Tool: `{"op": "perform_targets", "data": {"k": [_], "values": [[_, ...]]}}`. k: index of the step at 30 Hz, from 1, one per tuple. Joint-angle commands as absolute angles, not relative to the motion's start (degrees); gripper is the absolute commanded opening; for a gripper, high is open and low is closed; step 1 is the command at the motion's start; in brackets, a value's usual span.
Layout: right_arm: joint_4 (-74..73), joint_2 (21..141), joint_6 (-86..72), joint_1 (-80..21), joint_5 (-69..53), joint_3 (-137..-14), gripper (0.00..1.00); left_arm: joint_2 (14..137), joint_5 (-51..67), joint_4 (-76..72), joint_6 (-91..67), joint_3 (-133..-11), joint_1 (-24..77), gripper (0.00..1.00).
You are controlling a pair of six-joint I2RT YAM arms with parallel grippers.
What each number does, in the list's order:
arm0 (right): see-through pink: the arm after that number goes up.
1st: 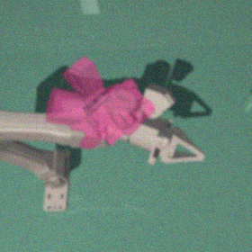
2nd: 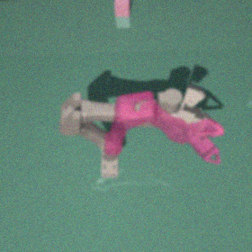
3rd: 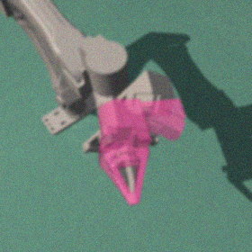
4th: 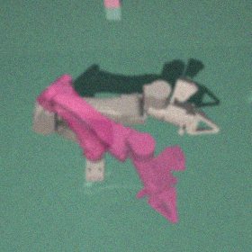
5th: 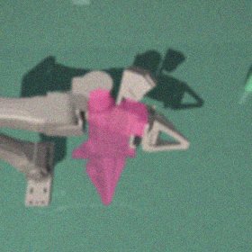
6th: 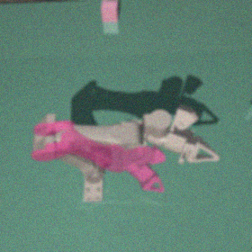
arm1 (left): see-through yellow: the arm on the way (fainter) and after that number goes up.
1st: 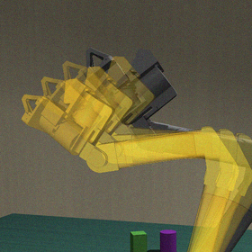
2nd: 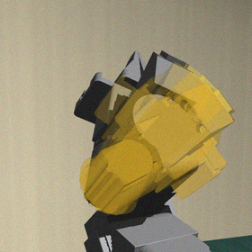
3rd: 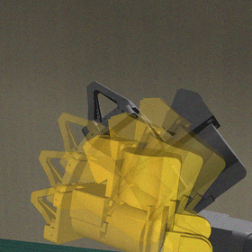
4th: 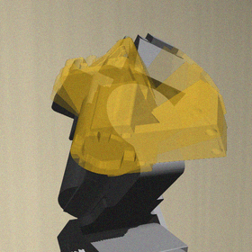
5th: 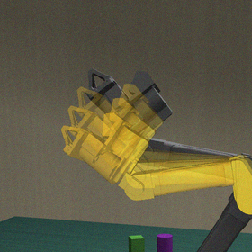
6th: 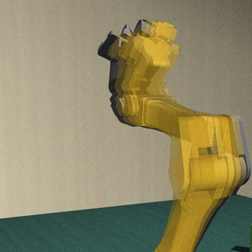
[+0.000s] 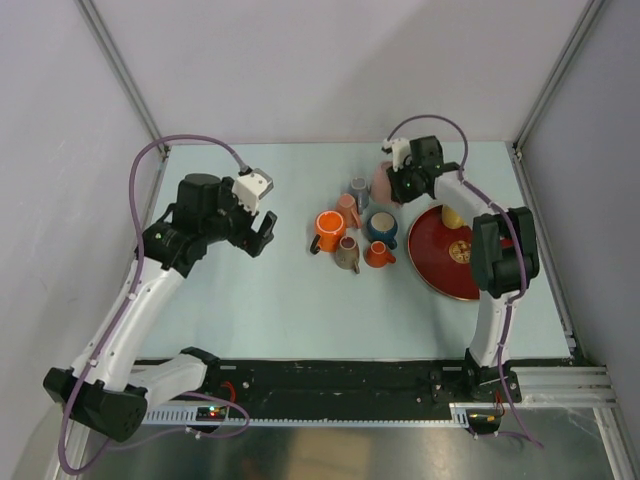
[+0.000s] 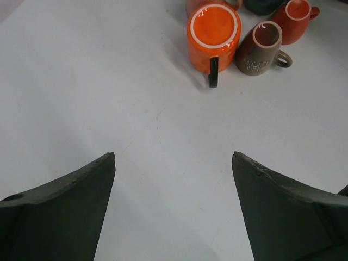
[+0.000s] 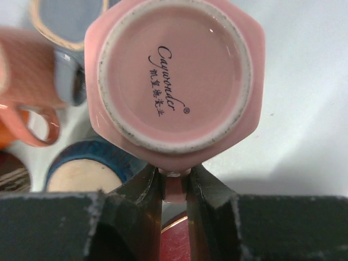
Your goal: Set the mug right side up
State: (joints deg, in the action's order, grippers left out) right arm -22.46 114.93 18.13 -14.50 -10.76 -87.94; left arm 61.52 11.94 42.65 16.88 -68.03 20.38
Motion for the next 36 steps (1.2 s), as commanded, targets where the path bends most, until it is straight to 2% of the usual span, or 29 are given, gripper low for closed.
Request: {"op": "perform_targets", "data": {"k": [1, 6, 10, 14, 19, 26, 30, 32, 34, 36], "values": [[-22.7, 104.9, 14.8, -13.3, -21.5, -98.6, 0.0, 61.5, 14.9, 40.6, 22.4, -72.4, 20.1, 0.92], [-30.9, 100.5, 8.0, -13.2, -39.8, -100.6, 0.0, 58.6, 15.5, 34.1, 30.5, -72.2, 21.5, 0.92], [-31.6, 97.7, -2.5, -13.5, -56.3, -98.6, 0.0, 52.5, 12.7, 22.8, 44.2, -66.1, 26.7, 0.94], [-24.1, 95.2, -16.4, -15.0, -68.5, -92.9, 0.0, 47.2, 11.6, 8.3, 60.1, -56.1, 32.3, 0.97], [-0.1, 92.8, -41.3, -17.9, -79.0, -83.7, 0.0, 46.4, 13.0, -8.2, 72.2, -47.5, 37.4, 0.99], [8.3, 91.4, -50.0, -21.3, -84.9, -80.6, 0.0, 50.4, 14.7, -21.1, 78.8, -42.6, 43.0, 0.96], [9.2, 91.1, -51.0, -21.8, -86.0, -79.6, 0.0, 53.1, 14.8, -24.7, 80.1, -43.0, 43.6, 0.87], [9.3, 91.2, -51.1, -21.8, -86.3, -79.2, 0.0, 54.2, 14.3, -26.4, 81.0, -43.3, 43.7, 0.77], [9.3, 91.3, -51.1, -21.9, -86.3, -78.9, 0.0, 55.1, 13.9, -27.2, 81.3, -43.9, 43.8, 0.64], [9.2, 91.6, -51.0, -21.9, -86.0, -78.7, 0.0, 55.7, 13.2, -27.4, 81.1, -44.3, 44.0, 0.46]]}}
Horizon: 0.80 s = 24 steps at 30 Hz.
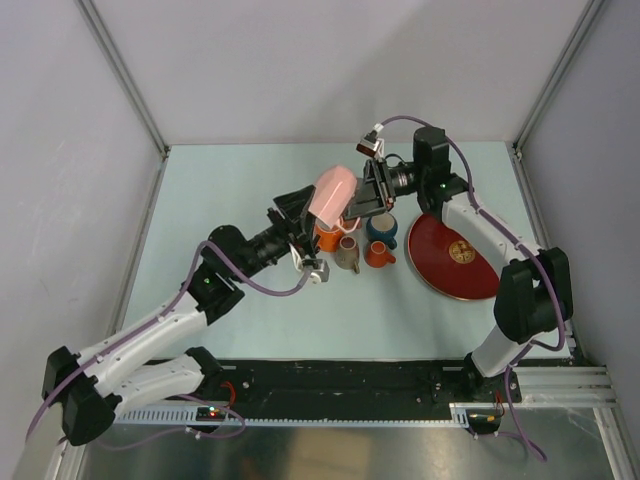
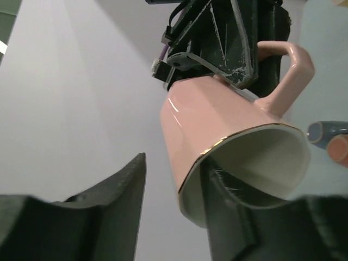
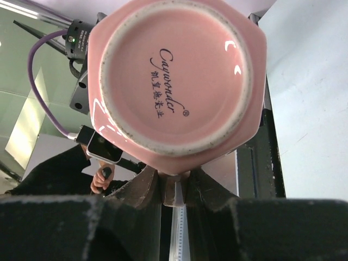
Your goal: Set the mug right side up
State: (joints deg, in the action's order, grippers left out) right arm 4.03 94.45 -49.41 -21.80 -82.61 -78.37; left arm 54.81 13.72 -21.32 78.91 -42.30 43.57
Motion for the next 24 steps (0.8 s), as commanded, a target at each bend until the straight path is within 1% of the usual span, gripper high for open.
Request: {"op": "perform_targets", "data": {"k": [1, 2, 3, 4, 5, 6, 7, 9, 12, 13, 15, 18, 21, 24], "values": [[9.1, 91.7, -50.9, -21.7, -85.8, -78.7, 0.03, 55.9, 12.6, -27.5, 80.7, -44.5, 44.1, 0.35], [9.0, 91.8, -50.9, -21.5, -85.3, -78.7, 0.05, 55.9, 12.1, -27.5, 79.9, -44.6, 44.2, 0.26], [9.0, 91.9, -50.7, -21.1, -84.8, -78.7, 0.09, 55.9, 11.3, -27.5, 79.3, -44.6, 44.2, 0.16], [8.8, 92.0, -50.4, -20.7, -84.0, -78.7, 0.14, 55.8, 10.2, -27.4, 78.2, -44.5, 44.3, 0.08], [8.6, 92.0, -49.9, -20.2, -83.3, -78.7, 0.22, 55.6, 9.3, -27.4, 77.1, -44.5, 44.3, 0.04], [8.2, 92.0, -48.9, -19.5, -82.2, -78.8, 0.28, 55.4, 7.9, -27.1, 75.5, -44.4, 44.3, 0.02], [7.5, 91.9, -47.9, -18.8, -81.2, -78.8, 0.36, 55.1, 6.7, -26.7, 73.9, -44.5, 44.3, 0.01], [3.9, 91.7, -44.2, -17.0, -77.9, -79.9, 0.46, 54.5, 3.3, -23.5, 69.6, -46.1, 44.3, 0.0], [-11.0, 90.8, -30.4, -13.6, -69.0, -84.4, 0.56, 54.2, -2.9, -12.6, 59.8, -51.5, 44.3, 0.0], [-17.2, 90.3, -23.3, -12.8, -64.1, -87.0, 0.57, 54.4, -4.4, -8.2, 56.6, -54.8, 44.3, 0.0], [-27.5, 88.4, -11.0, -11.9, -56.4, -90.6, 0.59, 55.6, -5.8, 6.7, 49.7, -63.0, 44.3, 0.0], [-37.8, 83.3, 2.6, -11.1, -46.8, -92.6, 0.61, 57.1, -4.2, 30.8, 42.9, -74.4, 44.4, 0.0], [-42.5, 76.8, 12.5, -12.2, -39.1, -90.0, 0.62, 57.7, -4.5, 45.9, 36.0, -82.1, 44.3, 0.0], [-43.2, 69.3, 22.7, -16.2, -35.6, -85.0, 0.63, 58.1, -2.7, 55.1, 31.2, -84.5, 44.1, 0.0]]}}
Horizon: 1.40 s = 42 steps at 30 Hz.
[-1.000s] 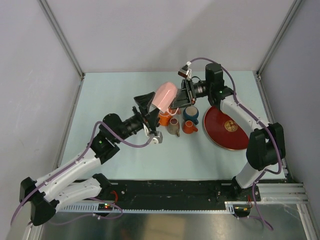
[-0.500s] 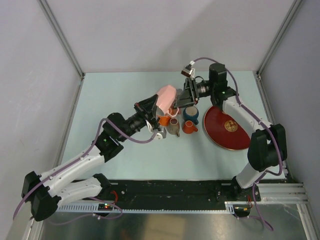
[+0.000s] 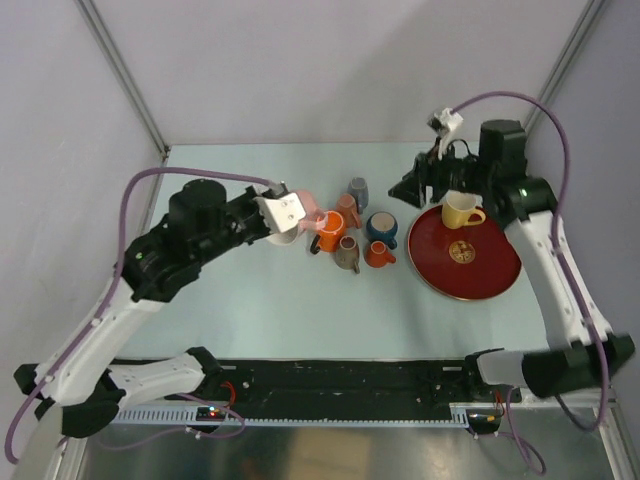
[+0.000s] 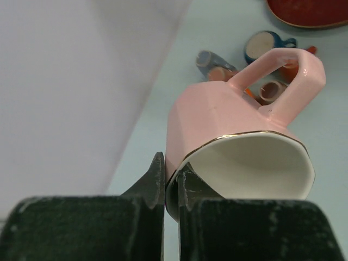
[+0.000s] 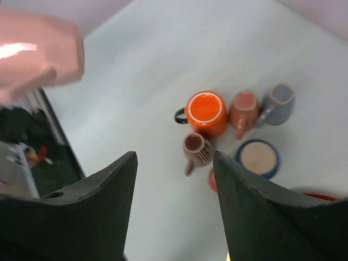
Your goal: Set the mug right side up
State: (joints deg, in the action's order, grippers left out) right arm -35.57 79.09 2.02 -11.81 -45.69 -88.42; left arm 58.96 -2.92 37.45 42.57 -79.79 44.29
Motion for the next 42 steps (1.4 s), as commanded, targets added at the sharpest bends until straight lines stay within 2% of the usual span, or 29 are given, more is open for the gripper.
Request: {"op": "perform_targets", "data": {"k": [1, 5, 11, 18, 27, 31, 35, 37, 38, 40, 42], "values": [[-42.2, 67.1, 26.7, -18.4, -34.6, -82.3, 0.64, 57.9, -2.1, 56.1, 29.6, -83.2, 43.9, 0.0], [-37.7, 64.2, 37.7, -26.6, -32.9, -76.5, 0.63, 60.1, 0.6, 56.0, 23.6, -79.3, 41.2, 0.0], [-37.1, 67.5, 49.8, -38.5, -29.4, -76.6, 0.59, 67.2, 0.9, 56.7, 18.2, -84.7, 40.3, 0.0], [-37.5, 74.1, 51.9, -44.5, -28.7, -78.5, 0.57, 77.8, 4.5, 60.1, 13.9, -92.9, 40.3, 0.0], [-35.5, 80.7, 51.7, -49.3, -23.7, -82.2, 0.54, 82.7, 7.5, 60.5, 12.0, -97.5, 40.2, 0.0], [-35.3, 83.0, 53.4, -50.6, -20.6, -82.8, 0.41, 84.2, 8.4, 60.6, 11.5, -100.6, 40.3, 0.0], [-37.3, 83.5, 55.5, -50.7, -19.0, -82.7, 0.13, 84.1, 9.0, 60.7, 10.9, -102.0, 39.3, 0.0], [-37.9, 82.5, 55.1, -50.1, -19.0, -81.9, 0.03, 83.7, 9.3, 60.7, 10.2, -102.0, 38.5, 0.24], [-38.0, 81.8, 54.1, -49.8, -19.3, -81.4, 0.02, 83.4, 9.5, 60.8, 9.9, -102.0, 38.1, 0.42], [-38.4, 79.9, 51.6, -48.3, -20.0, -80.1, 0.0, 82.5, 9.8, 60.8, 9.5, -101.7, 37.1, 0.66], [-38.8, 77.6, 48.7, -46.5, -20.4, -78.6, 0.0, 81.2, 10.0, 60.8, 9.4, -101.2, 36.1, 0.8]]}}
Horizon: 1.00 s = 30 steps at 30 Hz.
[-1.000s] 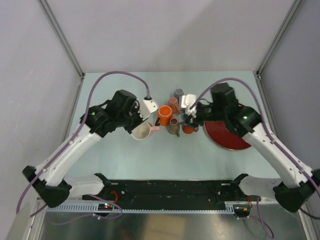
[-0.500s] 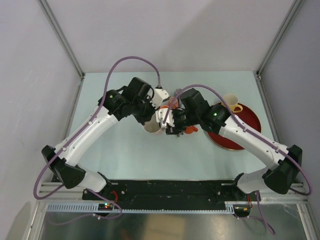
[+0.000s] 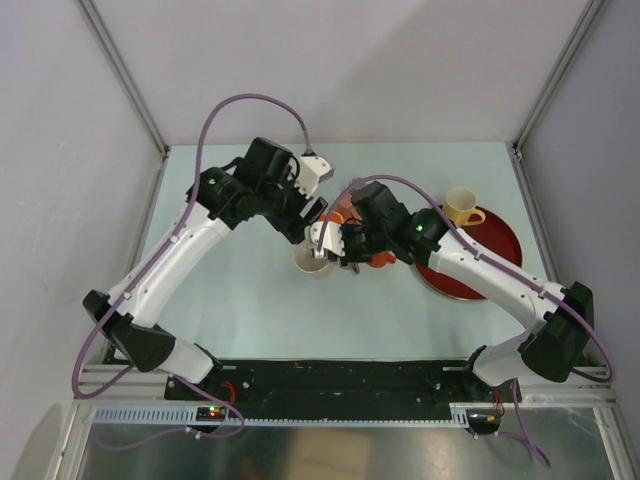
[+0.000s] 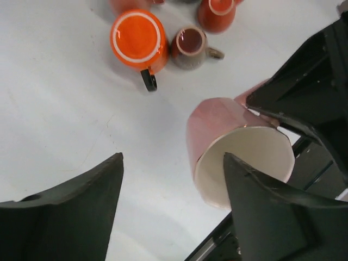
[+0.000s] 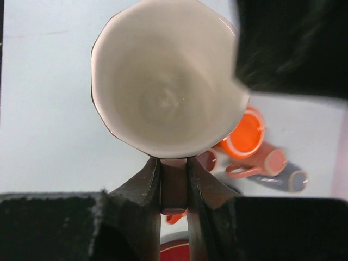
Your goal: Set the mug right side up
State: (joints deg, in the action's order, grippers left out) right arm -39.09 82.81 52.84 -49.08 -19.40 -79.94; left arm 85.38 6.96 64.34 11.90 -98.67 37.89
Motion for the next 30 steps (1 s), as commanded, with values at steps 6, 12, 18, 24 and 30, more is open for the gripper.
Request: {"op": "perform_targets", "data": {"k": [6, 12, 18, 24, 30], "values": [[-41.0, 67.5, 41.3, -36.4, -21.8, -72.9, 0.0, 76.5, 8.9, 60.8, 10.2, -98.9, 34.1, 0.92], [-43.9, 58.0, 37.7, -16.1, -22.5, -68.3, 0.0, 71.9, 4.1, 60.9, 13.5, -95.1, 33.7, 0.94], [-41.3, 55.2, 37.9, 10.1, -25.7, -64.4, 0.0, 70.1, 2.4, 61.1, 15.1, -92.4, 32.4, 0.93], [-34.9, 60.6, 35.8, 29.1, -26.8, -63.0, 0.0, 70.2, 3.1, 61.0, 15.4, -92.2, 31.4, 0.91], [-28.7, 68.0, 36.3, 34.6, -26.2, -62.7, 0.0, 70.2, 3.0, 61.1, 15.9, -91.7, 31.3, 0.9]]}}
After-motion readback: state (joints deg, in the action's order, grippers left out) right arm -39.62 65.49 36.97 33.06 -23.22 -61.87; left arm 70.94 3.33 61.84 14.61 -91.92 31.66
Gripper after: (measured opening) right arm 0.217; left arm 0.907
